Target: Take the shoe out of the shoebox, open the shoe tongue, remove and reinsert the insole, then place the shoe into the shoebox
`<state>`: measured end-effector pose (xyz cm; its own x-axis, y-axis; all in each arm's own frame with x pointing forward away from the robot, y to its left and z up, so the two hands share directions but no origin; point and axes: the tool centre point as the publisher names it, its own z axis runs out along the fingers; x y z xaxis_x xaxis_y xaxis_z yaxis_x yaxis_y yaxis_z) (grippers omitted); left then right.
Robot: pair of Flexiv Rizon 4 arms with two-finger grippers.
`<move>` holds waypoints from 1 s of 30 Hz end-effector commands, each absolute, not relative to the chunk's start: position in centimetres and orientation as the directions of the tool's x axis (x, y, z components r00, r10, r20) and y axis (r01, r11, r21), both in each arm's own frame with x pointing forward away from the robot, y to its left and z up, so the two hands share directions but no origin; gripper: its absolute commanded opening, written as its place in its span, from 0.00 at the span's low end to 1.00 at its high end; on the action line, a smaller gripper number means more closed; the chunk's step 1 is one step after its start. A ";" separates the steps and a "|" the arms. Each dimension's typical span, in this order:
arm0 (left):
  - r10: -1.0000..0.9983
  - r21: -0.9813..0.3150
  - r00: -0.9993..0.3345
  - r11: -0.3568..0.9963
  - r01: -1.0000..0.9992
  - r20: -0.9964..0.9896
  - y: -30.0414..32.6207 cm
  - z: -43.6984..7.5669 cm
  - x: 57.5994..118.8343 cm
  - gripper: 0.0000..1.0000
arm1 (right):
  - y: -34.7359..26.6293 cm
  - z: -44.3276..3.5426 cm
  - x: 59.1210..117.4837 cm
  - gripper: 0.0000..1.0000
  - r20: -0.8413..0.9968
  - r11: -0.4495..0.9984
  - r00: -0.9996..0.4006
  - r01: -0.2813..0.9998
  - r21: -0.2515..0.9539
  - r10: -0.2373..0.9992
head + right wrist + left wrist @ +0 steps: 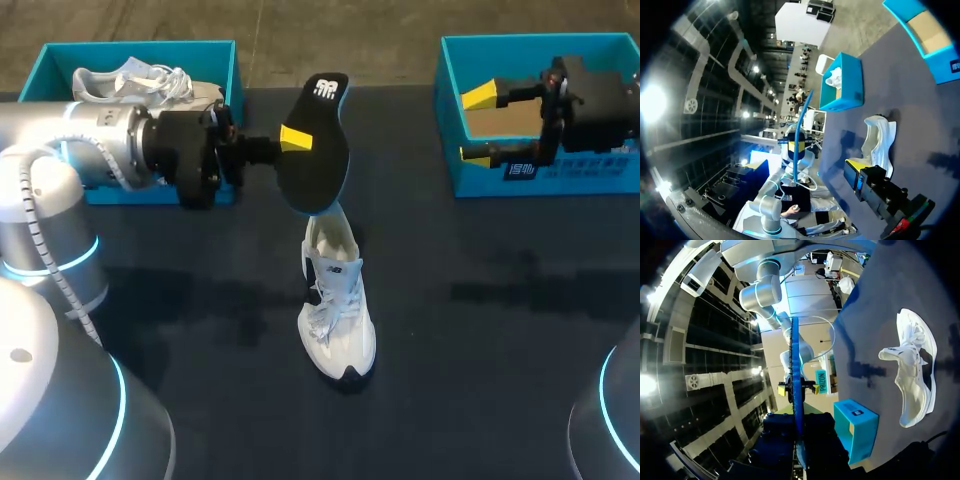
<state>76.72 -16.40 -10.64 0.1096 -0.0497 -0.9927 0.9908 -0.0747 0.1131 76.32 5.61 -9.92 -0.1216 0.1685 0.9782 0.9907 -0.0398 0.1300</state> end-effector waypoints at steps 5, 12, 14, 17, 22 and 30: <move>0.024 -0.019 -0.017 -0.077 0.997 -1.000 -16.6 -9.7 75.8 0.00 | 5.7 -9.9 76.2 1.00 0.978 -0.043 -0.120 0.991 0.129 0.172; 0.109 -0.323 -0.318 -0.025 0.946 -0.942 -16.5 -8.5 74.6 0.00 | 5.7 -9.9 76.2 1.00 0.978 -0.043 -0.120 0.991 0.129 0.172; 0.124 -0.454 -0.452 0.014 0.891 -0.884 -16.5 -8.5 74.5 0.00 | 5.7 -9.9 76.2 1.00 0.978 -0.043 -0.120 0.991 0.129 0.172; 0.121 -0.626 -0.626 0.038 0.779 -0.771 -16.4 -8.6 74.2 0.00 | 5.7 -9.9 76.2 1.00 0.978 -0.043 -0.120 0.991 0.129 0.172; 0.097 -0.801 -0.798 0.008 0.598 -0.595 -16.3 -8.4 73.6 0.00 | 5.7 -9.9 76.2 1.00 0.978 -0.043 -0.120 0.991 0.129 0.172; 0.031 -0.951 -0.953 -0.084 0.298 -0.302 -16.3 -7.8 73.9 0.00 | 5.7 -9.9 76.2 1.00 0.978 -0.043 -0.120 0.991 0.129 0.172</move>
<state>73.77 -16.33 -7.86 -0.6824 0.0817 -0.7264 0.7274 -0.0216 -0.6858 76.27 5.65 -9.93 -0.1217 0.1678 0.9783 0.9906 -0.0418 0.1304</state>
